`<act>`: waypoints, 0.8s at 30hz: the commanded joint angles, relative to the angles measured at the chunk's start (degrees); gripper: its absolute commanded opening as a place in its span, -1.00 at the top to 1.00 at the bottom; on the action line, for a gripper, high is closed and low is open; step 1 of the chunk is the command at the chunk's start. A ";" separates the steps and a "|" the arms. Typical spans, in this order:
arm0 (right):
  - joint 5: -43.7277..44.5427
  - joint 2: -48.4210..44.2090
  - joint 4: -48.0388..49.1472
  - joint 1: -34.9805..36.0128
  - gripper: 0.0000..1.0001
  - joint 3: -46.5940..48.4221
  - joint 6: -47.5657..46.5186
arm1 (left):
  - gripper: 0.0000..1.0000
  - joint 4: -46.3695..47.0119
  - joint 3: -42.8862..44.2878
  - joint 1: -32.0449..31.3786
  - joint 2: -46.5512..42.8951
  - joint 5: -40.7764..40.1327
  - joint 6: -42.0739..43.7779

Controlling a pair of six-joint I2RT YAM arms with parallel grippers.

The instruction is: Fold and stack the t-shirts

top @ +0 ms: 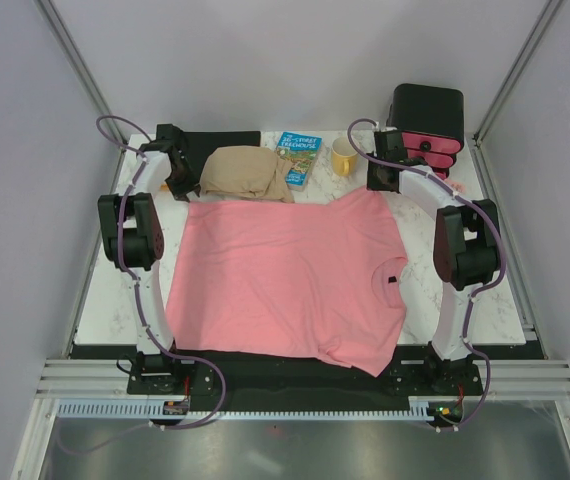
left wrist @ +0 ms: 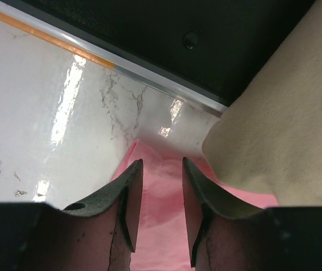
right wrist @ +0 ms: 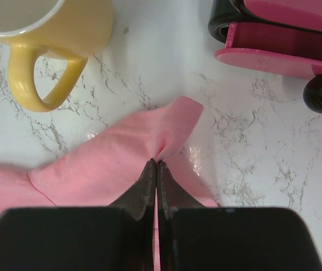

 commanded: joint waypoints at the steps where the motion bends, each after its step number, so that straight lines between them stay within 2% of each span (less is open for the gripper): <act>1: -0.41 -0.01 1.42 0.12 1.00 0.66 -0.54 | 0.18 1.29 0.73 0.28 1.28 1.01 2.01; 7: -0.50 0.25 1.51 0.12 1.00 0.22 -0.37 | 0.31 1.20 0.47 0.11 2.34 1.28 1.74; 15: -0.50 0.86 1.68 0.12 1.00 0.83 -0.19 | 0.40 0.32 0.82 0.20 2.78 1.28 2.45; 20: -0.50 1.04 1.68 0.21 1.00 1.10 -0.01 | 0.66 0.32 1.26 0.28 2.07 0.58 2.62; 22: -0.32 0.95 1.77 0.12 1.00 1.01 -0.10 | 0.93 0.32 1.70 0.20 1.55 0.05 2.89; 24: -0.23 0.78 2.21 0.21 1.00 0.92 -0.63 | 0.96 0.41 2.75 0.20 1.37 -0.13 3.41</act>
